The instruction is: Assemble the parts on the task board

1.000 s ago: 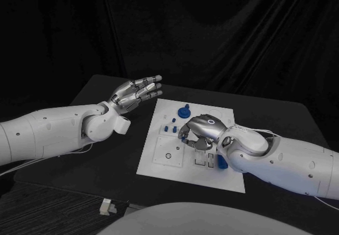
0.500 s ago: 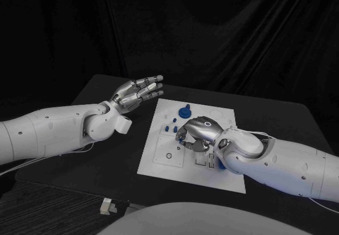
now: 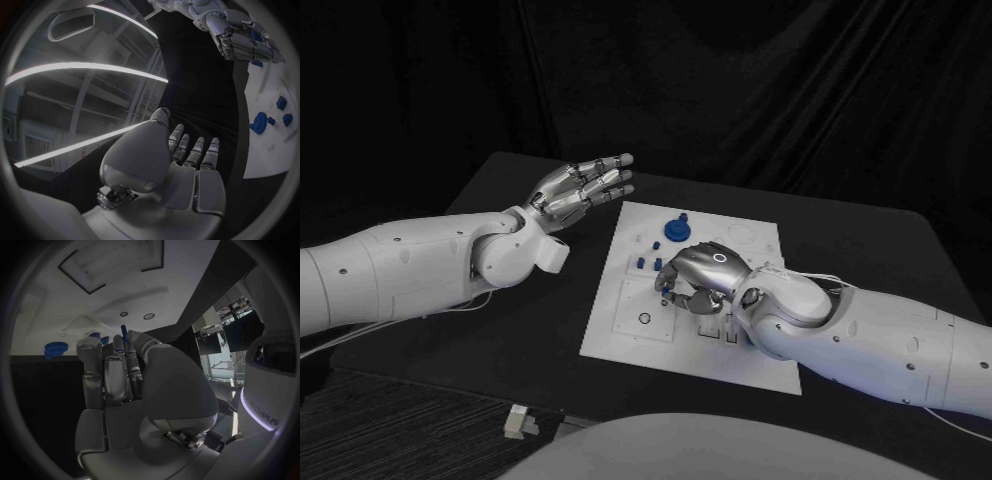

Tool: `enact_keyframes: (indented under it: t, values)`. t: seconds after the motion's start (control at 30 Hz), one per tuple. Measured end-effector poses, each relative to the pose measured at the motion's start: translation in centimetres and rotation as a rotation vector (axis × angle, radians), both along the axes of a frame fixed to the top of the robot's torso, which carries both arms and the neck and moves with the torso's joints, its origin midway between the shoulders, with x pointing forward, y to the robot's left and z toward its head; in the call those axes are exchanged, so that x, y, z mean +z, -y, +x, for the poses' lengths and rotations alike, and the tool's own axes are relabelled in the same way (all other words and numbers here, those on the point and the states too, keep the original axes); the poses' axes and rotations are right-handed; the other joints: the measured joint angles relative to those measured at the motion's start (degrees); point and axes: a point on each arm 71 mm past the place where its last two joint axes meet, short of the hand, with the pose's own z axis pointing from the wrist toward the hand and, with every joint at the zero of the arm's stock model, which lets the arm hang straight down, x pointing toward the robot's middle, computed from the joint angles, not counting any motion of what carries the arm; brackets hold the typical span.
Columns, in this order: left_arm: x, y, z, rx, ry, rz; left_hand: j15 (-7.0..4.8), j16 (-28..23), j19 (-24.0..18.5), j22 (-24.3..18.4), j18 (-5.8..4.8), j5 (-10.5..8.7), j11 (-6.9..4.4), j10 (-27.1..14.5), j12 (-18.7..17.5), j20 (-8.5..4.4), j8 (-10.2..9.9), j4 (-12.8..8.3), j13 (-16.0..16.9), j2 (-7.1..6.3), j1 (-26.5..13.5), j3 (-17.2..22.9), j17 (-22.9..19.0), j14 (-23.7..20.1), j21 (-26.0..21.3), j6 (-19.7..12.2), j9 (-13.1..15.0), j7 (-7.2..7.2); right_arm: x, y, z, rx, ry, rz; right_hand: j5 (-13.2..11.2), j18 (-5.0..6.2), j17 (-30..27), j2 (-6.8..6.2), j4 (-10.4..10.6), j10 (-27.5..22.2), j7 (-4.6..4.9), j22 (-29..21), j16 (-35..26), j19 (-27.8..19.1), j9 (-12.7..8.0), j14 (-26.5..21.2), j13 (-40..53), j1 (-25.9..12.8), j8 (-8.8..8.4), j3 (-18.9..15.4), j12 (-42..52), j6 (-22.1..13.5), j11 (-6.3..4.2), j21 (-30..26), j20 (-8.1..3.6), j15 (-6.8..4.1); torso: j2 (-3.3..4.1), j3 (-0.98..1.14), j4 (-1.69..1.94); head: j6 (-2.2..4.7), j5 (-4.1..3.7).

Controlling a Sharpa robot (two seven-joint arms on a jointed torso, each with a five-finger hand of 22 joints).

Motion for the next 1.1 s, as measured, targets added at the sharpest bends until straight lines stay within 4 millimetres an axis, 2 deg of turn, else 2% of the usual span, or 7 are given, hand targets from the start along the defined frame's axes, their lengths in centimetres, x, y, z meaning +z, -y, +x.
enact_keyframes:
  t: [0.57,0.6,0.7,1.1]
  values:
    - [-0.2,0.0,0.0,0.001,-0.004,0.001,0.01,0.00,0.00,-0.04,0.00,0.00,0.00,0.00,0.00,0.00,0.00,0.00,0.00,0.00,0.00,0.00,0.00,0.01,0.00,0.00,0.00,0.00,-0.7,-0.2,-0.2,-0.003,-0.011,0.001,0.00,0.00,0.00,-0.13,0.00,0.37,0.00,0.00,0.00,0.00,0.00,0.00,0.00,0.13,0.00,0.00,-0.44,0.01,-0.03,0.00,0.00,0.00,0.03,-0.01,0.01,0.00,0.35]
    - [-0.3,0.0,0.0,0.001,-0.004,0.001,0.36,0.00,0.00,-0.04,0.00,0.00,0.01,0.00,0.00,0.00,0.00,0.00,0.00,0.00,0.00,0.00,0.00,0.36,0.00,-0.01,0.00,0.01,-0.8,-0.2,-0.3,-0.003,-0.013,0.001,0.00,0.00,0.00,-0.12,0.00,0.37,-0.01,0.00,0.00,0.00,0.00,0.00,0.00,0.12,0.00,0.00,-0.45,0.01,-0.02,0.00,0.00,0.00,0.03,-0.01,0.00,0.00,0.39]
    - [-0.3,0.0,0.0,0.001,-0.005,0.001,0.39,0.00,0.00,-0.04,0.00,0.00,0.01,0.00,0.00,0.00,0.00,0.00,0.00,0.00,0.00,0.00,0.00,0.38,0.00,-0.01,0.00,0.01,-1.1,-0.1,-0.4,-0.006,-0.018,-0.001,0.00,0.00,0.00,-0.12,0.00,0.37,0.00,0.00,0.00,0.00,0.00,0.00,0.00,0.12,0.00,0.00,-0.45,0.02,-0.02,0.00,0.00,0.00,0.02,-0.01,0.00,0.00,0.47]
    - [-0.5,-0.1,-0.1,0.003,-0.008,0.003,0.39,0.00,0.00,-0.05,0.00,0.00,0.01,0.00,0.00,0.00,0.00,0.00,0.00,0.00,0.00,0.00,0.00,0.38,0.00,-0.01,0.00,0.01,-1.4,0.0,-0.5,-0.011,-0.024,-0.004,0.00,0.00,0.00,-0.13,0.00,0.38,-0.10,0.00,0.00,0.00,0.00,0.00,0.00,0.12,0.00,0.00,-0.45,0.09,-0.02,0.00,0.00,0.00,0.00,-0.02,0.01,0.00,0.44]
